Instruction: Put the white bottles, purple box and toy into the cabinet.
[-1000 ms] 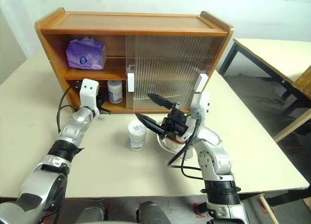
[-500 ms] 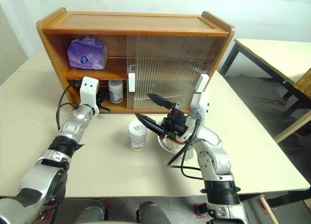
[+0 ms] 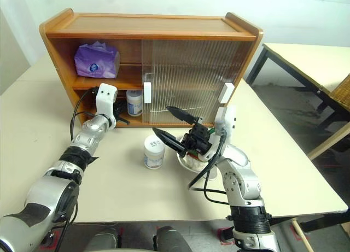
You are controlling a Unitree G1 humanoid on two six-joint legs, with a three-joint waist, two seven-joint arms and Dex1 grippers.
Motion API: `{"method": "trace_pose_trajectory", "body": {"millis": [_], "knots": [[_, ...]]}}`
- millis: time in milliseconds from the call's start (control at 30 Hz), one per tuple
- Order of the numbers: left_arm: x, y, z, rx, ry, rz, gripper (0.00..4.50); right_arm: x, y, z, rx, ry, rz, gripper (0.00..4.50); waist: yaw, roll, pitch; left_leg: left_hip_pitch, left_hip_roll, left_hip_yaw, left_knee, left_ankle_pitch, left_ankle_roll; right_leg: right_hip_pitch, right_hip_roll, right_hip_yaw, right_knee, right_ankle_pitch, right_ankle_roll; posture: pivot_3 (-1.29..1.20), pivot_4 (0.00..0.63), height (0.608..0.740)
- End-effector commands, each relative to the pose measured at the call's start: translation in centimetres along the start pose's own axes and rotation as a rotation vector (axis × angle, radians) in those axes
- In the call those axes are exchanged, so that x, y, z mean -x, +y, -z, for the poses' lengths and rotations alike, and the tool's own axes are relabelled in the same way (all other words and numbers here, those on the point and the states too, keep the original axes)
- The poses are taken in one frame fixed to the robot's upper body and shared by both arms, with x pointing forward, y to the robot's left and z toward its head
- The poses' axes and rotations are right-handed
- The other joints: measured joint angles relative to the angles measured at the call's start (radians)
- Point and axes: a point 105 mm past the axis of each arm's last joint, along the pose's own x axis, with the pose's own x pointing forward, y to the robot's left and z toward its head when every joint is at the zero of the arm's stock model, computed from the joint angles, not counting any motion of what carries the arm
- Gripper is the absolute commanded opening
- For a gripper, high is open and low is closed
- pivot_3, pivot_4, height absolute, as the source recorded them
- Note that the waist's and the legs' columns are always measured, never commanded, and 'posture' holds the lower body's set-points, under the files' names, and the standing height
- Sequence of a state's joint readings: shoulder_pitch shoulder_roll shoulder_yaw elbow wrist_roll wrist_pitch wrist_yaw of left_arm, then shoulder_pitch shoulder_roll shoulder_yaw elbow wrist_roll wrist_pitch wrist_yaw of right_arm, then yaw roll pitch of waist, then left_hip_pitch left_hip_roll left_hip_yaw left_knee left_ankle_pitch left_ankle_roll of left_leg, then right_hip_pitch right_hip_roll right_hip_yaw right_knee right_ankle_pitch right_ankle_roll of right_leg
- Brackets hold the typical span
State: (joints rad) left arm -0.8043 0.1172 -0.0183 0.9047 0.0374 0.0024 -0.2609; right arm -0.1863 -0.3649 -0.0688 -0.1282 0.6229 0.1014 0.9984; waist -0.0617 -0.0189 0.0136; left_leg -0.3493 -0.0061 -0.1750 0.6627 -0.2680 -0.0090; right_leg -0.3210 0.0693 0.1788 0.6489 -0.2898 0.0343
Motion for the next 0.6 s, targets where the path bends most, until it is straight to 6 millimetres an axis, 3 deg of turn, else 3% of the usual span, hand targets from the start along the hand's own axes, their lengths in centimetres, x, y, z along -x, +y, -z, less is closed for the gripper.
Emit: {"method": "trace_pose_trajectory", "body": {"millis": [33, 233, 333, 467, 600], "knots": [[-0.2, -0.3, -0.2, -0.006, -0.002, 0.015, 0.03, -0.3, 0.0, -0.4, 0.017, -0.009, -0.009, 4.50, 0.000, 0.000, 0.000, 0.000, 0.000, 0.000, 0.000, 0.000, 0.000, 0.000, 0.000, 0.000, 0.000, 0.000, 0.000, -0.12, 0.000, 0.740], [0.6, 0.9, 0.4, -0.008, -0.001, -0.012, 0.03, -0.2, -0.1, -0.4, 0.020, -0.008, -0.013, 4.50, -0.001, 0.000, 0.000, 0.000, 0.000, 0.000, 0.000, 0.000, 0.000, 0.000, 0.000, 0.000, 0.000, 0.000, 0.000, -0.13, 0.000, 0.740], [2.0, 2.0, 0.9, 0.057, -0.020, -0.026, 0.03, 0.1, -0.1, -0.5, 0.021, -0.002, -0.013, 4.50, -0.007, 0.000, 0.000, 0.000, 0.000, 0.000, -0.001, 0.000, 0.000, 0.000, 0.000, 0.000, 0.000, 0.000, 0.000, -0.13, 0.000, 0.740], [3.8, 1.7, 0.0, 0.081, -0.078, 0.066, 0.03, 0.4, -0.3, -0.5, 0.014, 0.008, -0.023, 4.50, -0.011, 0.000, 0.000, 0.000, 0.000, 0.000, -0.001, 0.000, 0.000, -0.001, 0.000, 0.000, 0.000, -0.001, -0.001, -0.12, 0.000, 0.740], [5.6, 1.4, -0.7, 0.083, -0.105, 0.142, 0.93, 0.7, -0.4, -0.5, 0.000, 0.015, -0.048, 4.50, -0.007, 0.000, 0.000, 0.000, 0.000, 0.000, 0.000, 0.000, 0.000, -0.001, 0.000, 0.000, 0.000, 0.000, -0.002, -0.11, 0.000, 0.740]]}}
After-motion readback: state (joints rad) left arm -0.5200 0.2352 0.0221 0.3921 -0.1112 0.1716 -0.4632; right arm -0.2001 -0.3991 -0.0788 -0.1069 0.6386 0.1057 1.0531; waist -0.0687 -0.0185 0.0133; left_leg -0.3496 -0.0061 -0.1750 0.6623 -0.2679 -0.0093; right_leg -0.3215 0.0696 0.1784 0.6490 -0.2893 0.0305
